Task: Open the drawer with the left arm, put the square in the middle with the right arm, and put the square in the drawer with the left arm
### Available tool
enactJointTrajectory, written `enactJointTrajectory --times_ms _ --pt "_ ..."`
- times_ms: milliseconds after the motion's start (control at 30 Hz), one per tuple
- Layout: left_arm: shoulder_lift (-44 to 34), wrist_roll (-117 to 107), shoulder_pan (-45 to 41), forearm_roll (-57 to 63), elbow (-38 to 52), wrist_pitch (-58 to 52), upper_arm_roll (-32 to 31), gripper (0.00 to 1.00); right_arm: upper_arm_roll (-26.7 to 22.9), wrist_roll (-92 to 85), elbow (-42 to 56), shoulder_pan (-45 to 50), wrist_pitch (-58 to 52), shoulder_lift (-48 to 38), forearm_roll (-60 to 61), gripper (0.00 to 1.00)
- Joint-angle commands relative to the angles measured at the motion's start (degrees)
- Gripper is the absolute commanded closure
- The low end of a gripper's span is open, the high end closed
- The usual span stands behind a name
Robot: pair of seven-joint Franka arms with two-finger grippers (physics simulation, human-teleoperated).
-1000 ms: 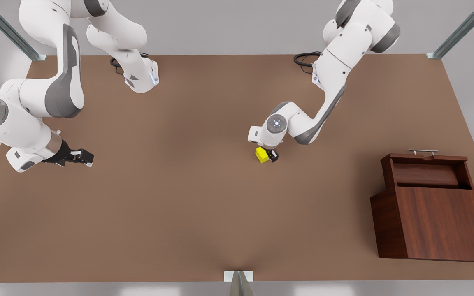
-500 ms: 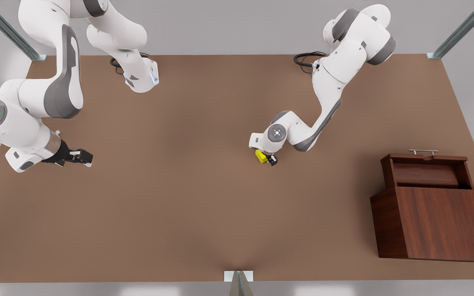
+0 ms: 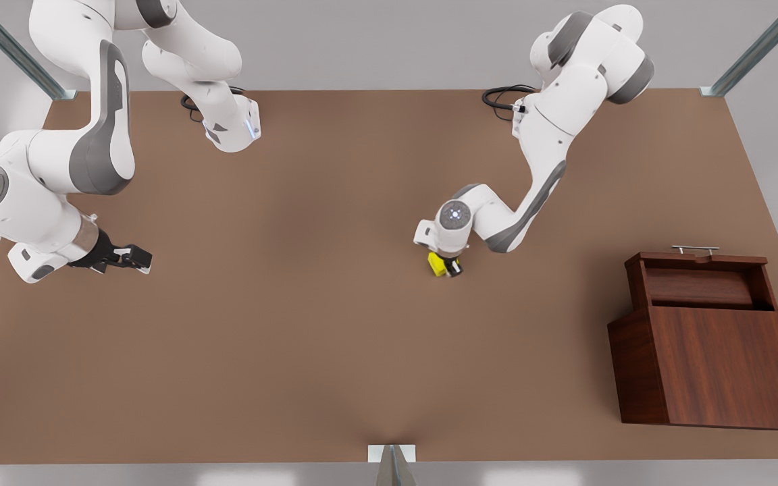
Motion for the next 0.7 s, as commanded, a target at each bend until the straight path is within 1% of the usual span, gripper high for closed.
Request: enactJointTrajectory --times_ms 0,233,300,333,367,433,467,500,533,567,600,667 --pt "0.0 0.17 0.0 -8.57 0.0 0.04 0.0 0.41 0.0 0.0 -0.02 0.0 0.0 0.0 0.0 0.0" --pt "-0.79 0.96 0.44 -8.31 0.09 -0.66 0.0 0.41 0.0 0.0 -0.02 0.0 0.0 0.0 0.0 0.0" --pt "-7.19 0.0 0.44 -8.66 0.17 -10.3 1.05 0.4 0.0 0.0 -0.02 0.0 0.0 0.0 0.0 0.0" --pt "-12.02 -0.09 0.53 -9.45 0.18 -15.58 3.86 0.4 0.0 0.0 -0.02 -0.09 0.0 0.0 0.0 0.0" --pt "-16.95 -1.75 0.53 -12.69 0.96 -21.65 6.84 0.4 0.0 0.0 -0.11 -0.09 0.0 0.0 0.0 0.0" --pt "-24.43 -7.91 1.67 -14.29 3.95 -33.08 14.76 0.4 0.0 0.0 -0.02 -0.09 0.0 0.0 0.09 0.0" --pt "-27.59 -8.97 4.13 -15.69 4.83 -36.07 18.01 0.4 0.0 0.0 -0.02 -0.09 0.0 0.0 0.09 0.0" --pt "-30.23 -8.79 5.27 -15.78 4.75 -39.24 23.37 0.4 0.0 0.0 -0.02 -0.09 -0.09 0.0 0.09 0.0" --pt "-31.99 -8.79 5.27 -15.78 4.83 -40.47 28.47 0.4 0.0 0.0 -0.02 -0.09 0.0 0.0 0.09 0.0" --pt "-32.25 -8.62 5.54 -15.78 5.53 -40.39 30.84 0.4 0.0 0.0 -0.02 -0.09 0.0 0.0 0.09 0.0" --pt "-32.08 -8.09 9.57 -15.87 5.89 -39.42 31.2 0.4 0.0 0.0 -0.02 -0.09 0.0 0.0 0.09 0.0" --pt "-30.76 -8.0 14.23 -16.22 5.89 -36.08 31.29 0.39 -0.09 0.0 -0.02 -0.09 0.0 0.0 0.09 0.0"
